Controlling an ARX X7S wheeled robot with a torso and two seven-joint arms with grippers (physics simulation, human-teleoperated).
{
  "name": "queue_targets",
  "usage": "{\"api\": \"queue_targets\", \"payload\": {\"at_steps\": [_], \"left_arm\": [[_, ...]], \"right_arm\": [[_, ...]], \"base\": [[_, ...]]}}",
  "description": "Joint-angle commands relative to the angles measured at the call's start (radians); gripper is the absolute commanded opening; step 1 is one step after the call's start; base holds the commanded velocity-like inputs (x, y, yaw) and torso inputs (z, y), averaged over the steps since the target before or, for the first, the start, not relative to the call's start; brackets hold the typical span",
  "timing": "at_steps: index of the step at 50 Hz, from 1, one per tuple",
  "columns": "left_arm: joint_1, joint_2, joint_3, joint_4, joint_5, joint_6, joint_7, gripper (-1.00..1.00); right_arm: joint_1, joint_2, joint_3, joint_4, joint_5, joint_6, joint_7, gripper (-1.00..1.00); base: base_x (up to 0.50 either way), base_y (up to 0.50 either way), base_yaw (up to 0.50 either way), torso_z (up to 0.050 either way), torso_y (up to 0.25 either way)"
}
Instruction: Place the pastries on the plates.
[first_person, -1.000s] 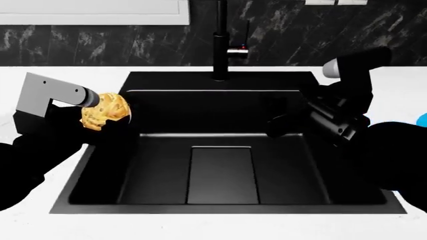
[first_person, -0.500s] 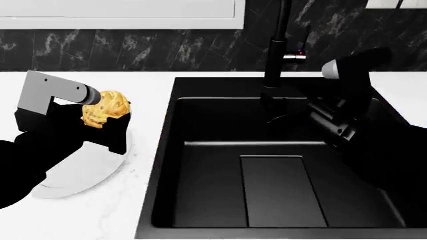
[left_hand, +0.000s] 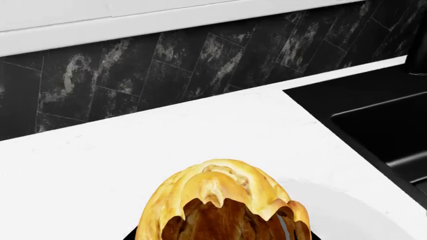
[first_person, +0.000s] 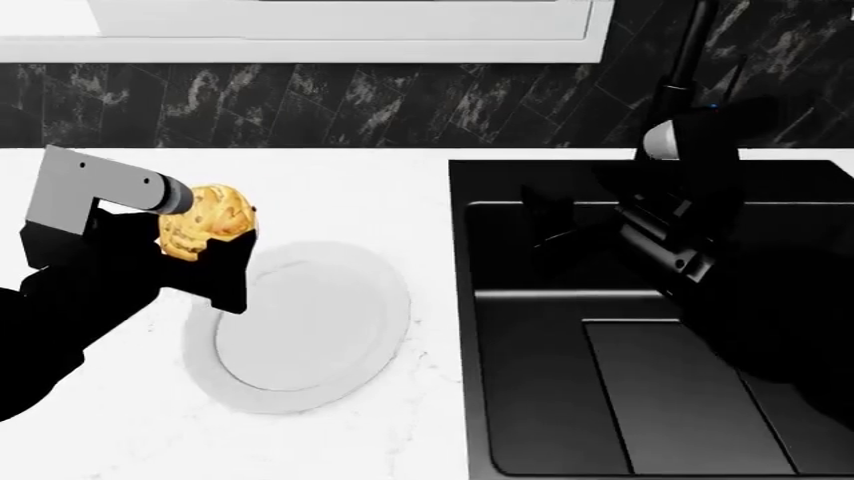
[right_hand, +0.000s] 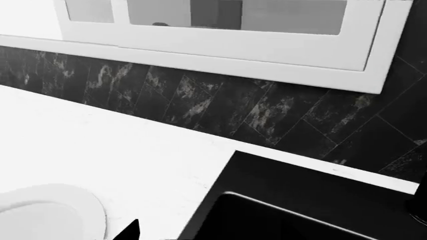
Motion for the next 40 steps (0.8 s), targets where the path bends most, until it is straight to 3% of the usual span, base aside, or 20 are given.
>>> {"api": "queue_targets", "payload": {"at_steps": [1,5,9,19,26,28,40], "left_arm": [[0.038,-0.049,-0.039,0.012,-0.039,0.016,0.014,-1.0],[0.048,-0.048,-0.036,0.016,-0.036,0.021,0.02,-1.0],[-0.04,0.059,0.049,-0.027,0.008,0.006,0.01,-1.0],[-0.054,0.094,0.056,-0.033,-0.036,0.002,0.034,-1.0],[-0.043,0.069,0.038,-0.028,-0.079,-0.006,0.062,-1.0],[-0.062,0.104,0.064,-0.047,-0.062,-0.007,0.056,-1.0],[-0.045,0.137,0.106,-0.072,-0.035,0.003,0.08,-1.0]], "right_arm": [[-0.005,0.002,0.003,0.002,0.002,-0.005,0.003,1.0],[-0.021,-0.001,0.026,0.019,0.01,-0.032,0.037,1.0],[-0.014,0.001,0.025,0.022,0.038,-0.012,0.042,1.0],[-0.012,-0.01,0.015,0.034,0.045,-0.001,0.032,1.0],[-0.008,-0.01,0.014,0.029,0.051,0.006,0.032,1.0],[-0.007,-0.01,0.015,0.029,0.051,0.005,0.032,1.0],[-0.018,-0.007,0.015,0.03,0.048,-0.001,0.029,1.0]], "base": [[0.01,0.5,0.0,0.0,0.0],[0.0,0.22,0.0,0.0,0.0],[0.0,0.0,0.0,0.0,0.0],[0.0,0.0,0.0,0.0,0.0],[0.0,0.0,0.0,0.0,0.001],[0.0,0.0,0.0,0.0,0.0],[0.0,0.0,0.0,0.0,0.0]]}}
